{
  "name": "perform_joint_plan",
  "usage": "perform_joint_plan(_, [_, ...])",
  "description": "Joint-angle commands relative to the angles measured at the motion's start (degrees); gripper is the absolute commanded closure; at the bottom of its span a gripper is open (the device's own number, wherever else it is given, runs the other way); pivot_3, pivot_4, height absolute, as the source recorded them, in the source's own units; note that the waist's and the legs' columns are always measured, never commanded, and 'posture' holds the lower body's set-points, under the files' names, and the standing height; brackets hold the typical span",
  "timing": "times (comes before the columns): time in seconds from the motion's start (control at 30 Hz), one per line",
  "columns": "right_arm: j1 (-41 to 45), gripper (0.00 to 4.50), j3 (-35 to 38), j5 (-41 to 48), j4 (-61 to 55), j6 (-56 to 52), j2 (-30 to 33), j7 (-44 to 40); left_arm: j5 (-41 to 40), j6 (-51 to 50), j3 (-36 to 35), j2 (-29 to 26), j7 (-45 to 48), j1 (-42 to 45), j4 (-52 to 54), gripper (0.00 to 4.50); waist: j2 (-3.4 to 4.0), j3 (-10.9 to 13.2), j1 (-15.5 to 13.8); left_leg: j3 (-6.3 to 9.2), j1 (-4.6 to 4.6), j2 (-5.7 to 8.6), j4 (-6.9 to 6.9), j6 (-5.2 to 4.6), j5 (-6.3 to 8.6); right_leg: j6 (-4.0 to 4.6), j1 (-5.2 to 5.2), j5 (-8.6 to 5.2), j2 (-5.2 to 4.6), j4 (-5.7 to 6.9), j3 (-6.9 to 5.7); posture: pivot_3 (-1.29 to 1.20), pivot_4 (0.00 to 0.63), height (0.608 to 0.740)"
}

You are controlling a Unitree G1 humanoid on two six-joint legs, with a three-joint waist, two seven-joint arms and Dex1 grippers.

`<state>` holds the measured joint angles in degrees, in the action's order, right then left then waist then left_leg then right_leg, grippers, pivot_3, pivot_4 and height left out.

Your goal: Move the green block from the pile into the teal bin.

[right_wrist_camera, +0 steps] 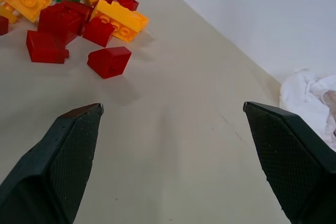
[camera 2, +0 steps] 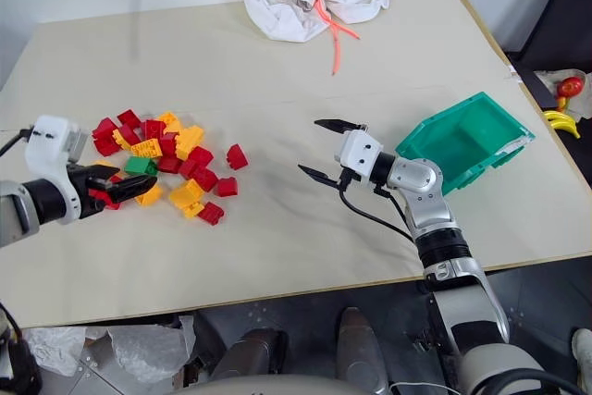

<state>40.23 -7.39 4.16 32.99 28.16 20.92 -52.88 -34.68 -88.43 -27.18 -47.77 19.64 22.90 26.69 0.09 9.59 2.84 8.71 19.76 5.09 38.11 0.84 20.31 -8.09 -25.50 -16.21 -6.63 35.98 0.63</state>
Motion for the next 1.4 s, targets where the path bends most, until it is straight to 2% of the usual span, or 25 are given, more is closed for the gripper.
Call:
perform_joint_plan(0.03, [1.50, 0.00, 1.28, 2.28, -0.68, -0.68, 0.25, -1.15, 2.06, -3.87, 1.64, -3.22, -2.59, 4.63, -1.77, 0.05, 0.00, 0.00, 0.08, 0.00, 0.00, 0.00, -0.01, 0.00, 0.00, 0.00, 0.00, 0.00, 0.01, 0.01, 0.00, 0.00, 0.150, 0.740])
perform_joint_plan(0.17, [1.16, 0.00, 1.64, 5.28, -2.51, -2.90, 0.05, -3.94, 3.69, -4.07, 3.47, -4.41, -4.69, 7.72, -6.52, 0.05, 0.00, 0.00, 0.50, -0.01, -0.04, -0.05, -0.11, 0.02, 0.01, 0.00, -0.01, 0.00, 0.06, 0.03, 0.01, 0.00, 0.150, 0.740])
perform_joint_plan(0.3, [0.03, 0.00, 2.26, 13.03, -8.40, -15.17, 1.21, -11.11, 5.40, -4.07, 7.00, -5.81, -5.32, 11.43, -13.62, 0.05, 0.00, 0.00, 0.32, 0.05, 0.02, -0.04, -0.07, 0.02, 0.01, 0.00, -0.01, 0.01, 0.05, 0.02, -0.04, 0.00, 0.150, 0.740])
perform_joint_plan(0.43, [1.02, 0.00, 2.99, 18.46, -12.26, -26.97, 3.24, -16.39, 8.31, -1.96, 8.53, -4.35, -5.92, 16.72, -21.12, 0.05, 0.00, 0.00, 0.08, 0.11, 0.07, 0.00, -0.01, 0.01, 0.01, -0.01, -0.01, 0.02, 0.02, 0.03, -0.06, 0.00, 0.150, 0.740])
perform_joint_plan(0.6, [2.38, 0.00, 3.22, 21.35, -15.07, -33.87, 5.13, -20.81, 10.37, 0.13, 12.91, -4.84, -4.82, 20.78, -26.92, 0.05, 0.00, 0.00, -0.17, 0.15, 0.17, 0.02, 0.04, 0.01, 0.01, -0.03, -0.04, 0.03, -0.01, 0.03, -0.12, 0.00, 0.150, 0.740])
perform_joint_plan(0.77, [3.90, 0.00, 3.97, 23.95, -16.74, -39.78, 5.68, -23.16, 11.77, -2.36, 17.27, -5.52, -4.15, 25.31, -32.04, 0.05, -0.01, 0.00, -0.06, 0.18, 0.40, 0.02, 0.13, 0.01, 0.01, -0.04, -0.24, 0.04, -0.02, 0.09, -0.15, 0.00, 0.150, 0.740])
perform_joint_plan(0.93, [4.80, 0.00, 3.28, 23.97, -16.76, -41.88, 6.68, -27.36, 11.19, -4.07, 20.84, -6.67, -4.10, 29.17, -38.21, 0.05, -0.01, 0.00, -0.08, 0.18, 0.45, 0.08, 0.16, 0.00, 0.00, -0.06, -0.29, 0.06, -0.06, 0.11, -0.14, 0.00, 0.150, 0.740])
perform_joint_plan(1.17, [6.74, 0.00, 3.73, 23.20, -15.16, -41.51, 4.96, -26.69, 10.67, -4.07, 27.43, -7.74, -1.92, 34.06, -47.60, 0.05, -0.01, 0.00, 0.14, 0.16, 0.48, 0.11, 0.17, 0.00, 0.00, -0.06, -0.38, 0.06, -0.07, 0.21, -0.12, 0.00, 0.150, 0.740])
perform_joint_plan(1.4, [6.65, 0.00, 3.57, 22.12, -15.29, -40.68, 4.58, -26.33, 13.14, -0.74, 30.70, -4.82, 2.40, 36.41, -56.21, 0.05, -0.01, 0.00, 0.15, 0.15, 0.51, 0.14, 0.20, 0.00, 0.00, -0.06, -0.44, 0.06, -0.08, 0.29, -0.12, 0.00, 0.150, 0.740])
